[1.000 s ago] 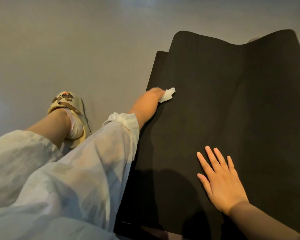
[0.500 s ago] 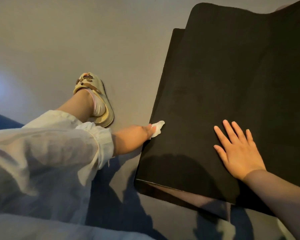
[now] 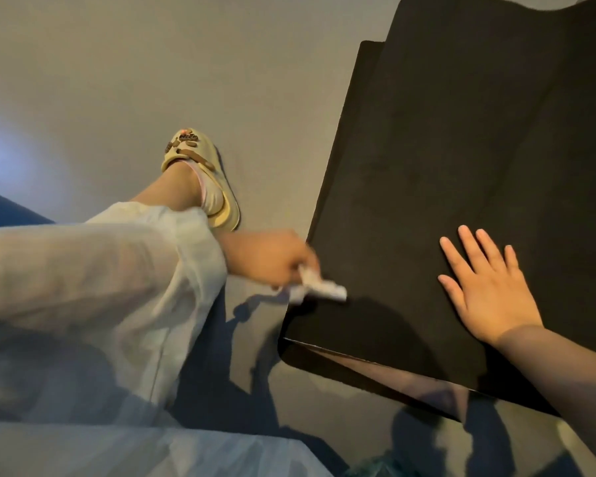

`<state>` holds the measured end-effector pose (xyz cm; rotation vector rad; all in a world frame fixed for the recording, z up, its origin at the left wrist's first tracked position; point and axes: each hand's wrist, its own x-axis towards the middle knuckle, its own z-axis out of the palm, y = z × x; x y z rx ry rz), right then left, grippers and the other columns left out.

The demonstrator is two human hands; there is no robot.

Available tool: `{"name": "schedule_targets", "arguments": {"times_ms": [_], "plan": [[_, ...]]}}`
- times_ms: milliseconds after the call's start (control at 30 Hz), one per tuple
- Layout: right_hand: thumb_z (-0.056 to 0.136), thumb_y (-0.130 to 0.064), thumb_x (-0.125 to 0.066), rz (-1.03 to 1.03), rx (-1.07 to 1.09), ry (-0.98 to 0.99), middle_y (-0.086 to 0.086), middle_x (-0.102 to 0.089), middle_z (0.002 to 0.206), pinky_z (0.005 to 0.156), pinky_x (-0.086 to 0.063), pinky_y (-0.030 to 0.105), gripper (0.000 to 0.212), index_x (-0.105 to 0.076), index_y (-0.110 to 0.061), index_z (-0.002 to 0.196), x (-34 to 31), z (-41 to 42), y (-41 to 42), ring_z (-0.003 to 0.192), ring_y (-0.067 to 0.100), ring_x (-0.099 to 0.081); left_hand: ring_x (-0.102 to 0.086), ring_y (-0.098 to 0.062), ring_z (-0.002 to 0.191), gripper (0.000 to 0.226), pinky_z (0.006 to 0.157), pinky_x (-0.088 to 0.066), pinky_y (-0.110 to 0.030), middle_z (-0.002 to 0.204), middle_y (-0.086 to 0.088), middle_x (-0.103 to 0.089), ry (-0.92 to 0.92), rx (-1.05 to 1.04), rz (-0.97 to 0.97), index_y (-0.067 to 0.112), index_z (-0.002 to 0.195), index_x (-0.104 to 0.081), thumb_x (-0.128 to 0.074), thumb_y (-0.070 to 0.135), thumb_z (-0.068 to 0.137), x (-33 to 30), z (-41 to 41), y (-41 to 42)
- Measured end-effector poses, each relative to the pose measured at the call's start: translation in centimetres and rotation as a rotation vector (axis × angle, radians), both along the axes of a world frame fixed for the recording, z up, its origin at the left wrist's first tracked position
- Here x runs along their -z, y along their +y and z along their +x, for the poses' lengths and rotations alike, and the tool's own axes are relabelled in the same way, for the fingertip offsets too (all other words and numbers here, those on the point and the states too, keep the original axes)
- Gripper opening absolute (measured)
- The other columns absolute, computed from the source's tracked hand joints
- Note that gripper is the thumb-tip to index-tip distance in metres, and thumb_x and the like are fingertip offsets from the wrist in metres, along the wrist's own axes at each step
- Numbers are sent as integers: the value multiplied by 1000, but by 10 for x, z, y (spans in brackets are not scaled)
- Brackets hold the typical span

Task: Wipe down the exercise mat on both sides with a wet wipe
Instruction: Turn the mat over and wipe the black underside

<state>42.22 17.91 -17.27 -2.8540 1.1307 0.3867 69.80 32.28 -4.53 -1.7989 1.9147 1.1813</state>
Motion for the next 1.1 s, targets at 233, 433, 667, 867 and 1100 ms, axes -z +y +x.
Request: {"name": "schedule_targets", "arguments": {"times_ms": [233, 433, 667, 867, 1100], "plan": [[91, -58, 8, -6, -13, -24, 1, 2, 153, 114, -12, 47, 63, -4, -27, 146, 3, -2, 1, 141, 20, 4, -54, -33, 110, 30, 90, -40, -31, 119, -20, -58, -298, -571, -728, -2, 117, -58, -47, -3, 89, 12, 47, -119], [97, -51, 1, 25, 1, -65, 14, -41, 145, 101, -33, 53, 65, -32, -16, 140, -6, 2, 2, 134, 33, -34, -33, -25, 137, 41, 108, -20, -20, 146, -15, -39, 15, -743, -845, 2, 138, -43, -41, 3, 97, 49, 34, -177], [97, -49, 0, 19, 7, -78, 15, -45, 142, 100, -33, 54, 66, -38, -15, 138, -7, 3, -1, 130, 36, -42, -18, -32, 142, 51, 113, -16, -33, 156, -12, -14, -191, -349, -465, 10, 149, -19, -38, 12, 101, 87, 23, -180], [98, -47, -9, 36, 3, -83, 16, -42, 144, 102, -33, 57, 62, -42, -15, 140, -7, 3, -1, 132, 37, -39, -14, -27, 144, 48, 117, -10, -33, 156, -10, -16, -73, -103, -310, 11, 147, -21, -35, 15, 101, 86, 9, -86], [92, -45, -18, 61, 6, -74, 13, -32, 151, 108, -27, 55, 61, -35, -19, 144, -7, 1, 0, 139, 35, -28, -1, -25, 145, 52, 115, 0, -37, 158, -9, -4, -183, -6, 303, 10, 149, -14, -33, 22, 103, 96, -29, -27]]}}
